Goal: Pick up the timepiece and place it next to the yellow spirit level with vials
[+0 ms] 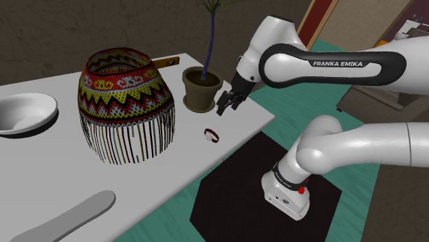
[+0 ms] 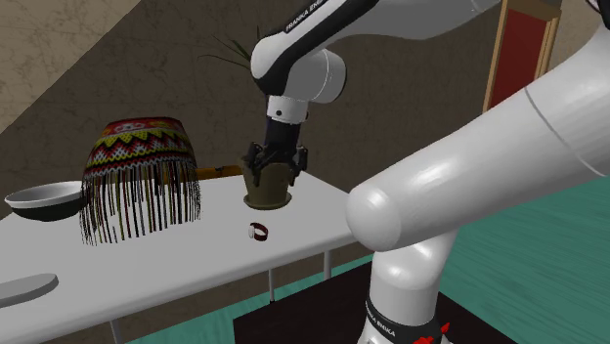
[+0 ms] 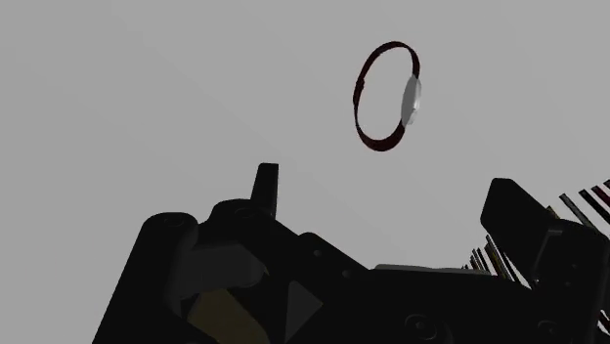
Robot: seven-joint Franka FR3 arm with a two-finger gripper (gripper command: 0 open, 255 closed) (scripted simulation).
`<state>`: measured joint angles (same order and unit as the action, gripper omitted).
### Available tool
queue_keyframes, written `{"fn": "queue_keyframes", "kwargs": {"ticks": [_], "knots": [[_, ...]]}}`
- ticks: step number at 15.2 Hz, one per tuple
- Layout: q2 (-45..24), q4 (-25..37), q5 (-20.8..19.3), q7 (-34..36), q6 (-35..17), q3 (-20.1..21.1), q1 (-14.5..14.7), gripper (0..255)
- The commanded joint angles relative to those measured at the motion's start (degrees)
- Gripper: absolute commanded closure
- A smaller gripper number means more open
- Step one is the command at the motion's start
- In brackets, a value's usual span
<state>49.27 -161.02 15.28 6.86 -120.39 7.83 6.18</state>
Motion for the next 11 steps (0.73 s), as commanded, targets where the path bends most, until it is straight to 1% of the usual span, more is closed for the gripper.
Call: {"fn": "queue_keyframes", "kwargs": {"ticks": [1, 4, 5, 11], "knots": [[-0.82, -2.95, 2.69, 1.39, -4.95, 1.82, 1.79, 0], [-3.93, -6.11, 6.99, 3.29, -12.86, 4.7, 4.88, 0], [-4.75, -6.59, 7.84, 3.63, -14.48, 5.24, 5.53, 0], [-10.55, -8.07, 9.97, 2.76, -21.83, 6.29, 6.72, 0]]}}
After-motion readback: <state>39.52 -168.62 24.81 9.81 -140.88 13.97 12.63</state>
